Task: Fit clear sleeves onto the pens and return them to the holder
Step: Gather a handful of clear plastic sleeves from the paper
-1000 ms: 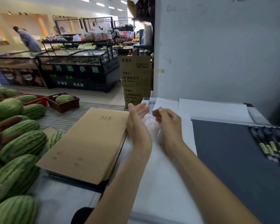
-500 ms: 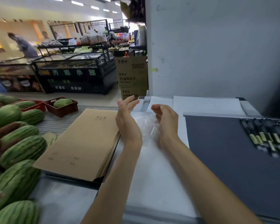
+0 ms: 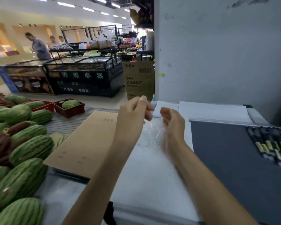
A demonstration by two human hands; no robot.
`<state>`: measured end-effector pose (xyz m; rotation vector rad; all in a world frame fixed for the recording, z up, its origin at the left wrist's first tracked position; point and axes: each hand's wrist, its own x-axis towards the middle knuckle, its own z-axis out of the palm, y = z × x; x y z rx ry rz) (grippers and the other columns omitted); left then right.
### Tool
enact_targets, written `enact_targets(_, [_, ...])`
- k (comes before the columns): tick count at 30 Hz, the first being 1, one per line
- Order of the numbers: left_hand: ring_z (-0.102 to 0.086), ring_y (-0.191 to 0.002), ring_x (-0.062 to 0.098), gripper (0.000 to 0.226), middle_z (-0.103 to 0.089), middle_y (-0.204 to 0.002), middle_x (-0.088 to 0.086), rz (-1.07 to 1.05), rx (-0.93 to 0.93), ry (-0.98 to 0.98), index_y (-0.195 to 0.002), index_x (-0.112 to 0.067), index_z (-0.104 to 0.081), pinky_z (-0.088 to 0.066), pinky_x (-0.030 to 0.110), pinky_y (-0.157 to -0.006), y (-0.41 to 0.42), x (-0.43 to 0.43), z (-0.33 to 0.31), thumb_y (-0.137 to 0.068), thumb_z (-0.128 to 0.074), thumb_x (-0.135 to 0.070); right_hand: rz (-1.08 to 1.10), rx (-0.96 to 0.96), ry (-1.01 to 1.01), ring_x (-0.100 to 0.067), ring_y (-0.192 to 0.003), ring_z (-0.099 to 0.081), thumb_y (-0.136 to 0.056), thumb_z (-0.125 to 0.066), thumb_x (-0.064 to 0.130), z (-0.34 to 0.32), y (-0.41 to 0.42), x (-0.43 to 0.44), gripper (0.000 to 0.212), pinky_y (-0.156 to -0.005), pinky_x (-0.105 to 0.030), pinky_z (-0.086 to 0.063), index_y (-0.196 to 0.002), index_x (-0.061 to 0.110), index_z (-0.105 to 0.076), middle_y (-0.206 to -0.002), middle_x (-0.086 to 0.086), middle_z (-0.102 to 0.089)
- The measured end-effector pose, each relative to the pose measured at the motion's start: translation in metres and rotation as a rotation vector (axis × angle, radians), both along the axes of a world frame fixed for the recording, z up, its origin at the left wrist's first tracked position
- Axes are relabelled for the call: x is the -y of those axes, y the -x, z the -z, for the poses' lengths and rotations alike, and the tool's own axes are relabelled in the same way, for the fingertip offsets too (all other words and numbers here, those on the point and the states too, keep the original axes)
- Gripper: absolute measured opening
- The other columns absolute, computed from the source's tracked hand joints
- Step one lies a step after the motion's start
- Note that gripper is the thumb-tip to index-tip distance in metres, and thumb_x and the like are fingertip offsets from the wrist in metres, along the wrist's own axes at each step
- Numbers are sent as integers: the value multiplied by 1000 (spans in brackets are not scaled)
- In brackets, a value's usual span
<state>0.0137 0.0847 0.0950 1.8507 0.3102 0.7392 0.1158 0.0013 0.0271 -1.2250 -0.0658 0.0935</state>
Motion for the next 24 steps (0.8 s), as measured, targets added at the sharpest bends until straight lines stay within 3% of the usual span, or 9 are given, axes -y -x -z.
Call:
enact_targets(4, [-60,-95,8,21,-69,-99,-18,-9,-278,-703,-100,-37,-68,-51,37,-86,57,27,61,-98,-48,-40,-22,24,155,-15,-116,-65,-102,-43,5,-5,-4,6,36,-99,-26,-52,-107,23,-73,-118,4,-72])
enact_targets(7, [-56,-116,13,30,-63,-122,-21,-18,-355,-913,-116,-43,-67,-46,39,-97,75,41,94,-96,-44,-45,-79,113,494,-17,-118,-60,-101,-40,1,-12,-4,14,42,-103,-33,-53,-117,27,-69,-124,6,-65])
enact_targets(11, [-55,-119,18,31,-62,-128,-16,-53,-318,-948,-117,-43,-67,-42,40,-96,79,43,109,-98,-43,-45,-282,226,869,-10,-92,-58,-94,-55,4,-20,-2,41,48,-65,-23,-42,-137,26,-59,-125,-4,-63])
enact_targets(17, [-53,-117,17,30,-61,-126,-20,-90,-276,-882,-114,-44,-70,-41,42,-97,78,41,118,-98,-45,-47,-621,336,1351,-9,-86,-60,-91,-76,36,-18,2,68,82,-64,-25,-44,-159,26,-30,-103,9,-59])
enact_targets(20, [-53,-117,16,30,-61,-126,-20,-89,-271,-856,-115,-44,-70,-41,42,-98,78,40,118,-97,-46,-48,-624,376,1391,-7,-86,-56,-88,-79,49,-20,3,60,83,-65,-22,-40,-155,25,-35,-99,14,-55])
enact_targets(24, [-52,-117,16,31,-61,-128,-20,-82,-283,-843,-116,-44,-70,-40,41,-99,79,41,118,-97,-45,-48,-522,382,1290,-6,-80,-55,-91,-78,41,-17,5,41,65,-59,-20,-37,-145,21,-48,-89,13,-56])
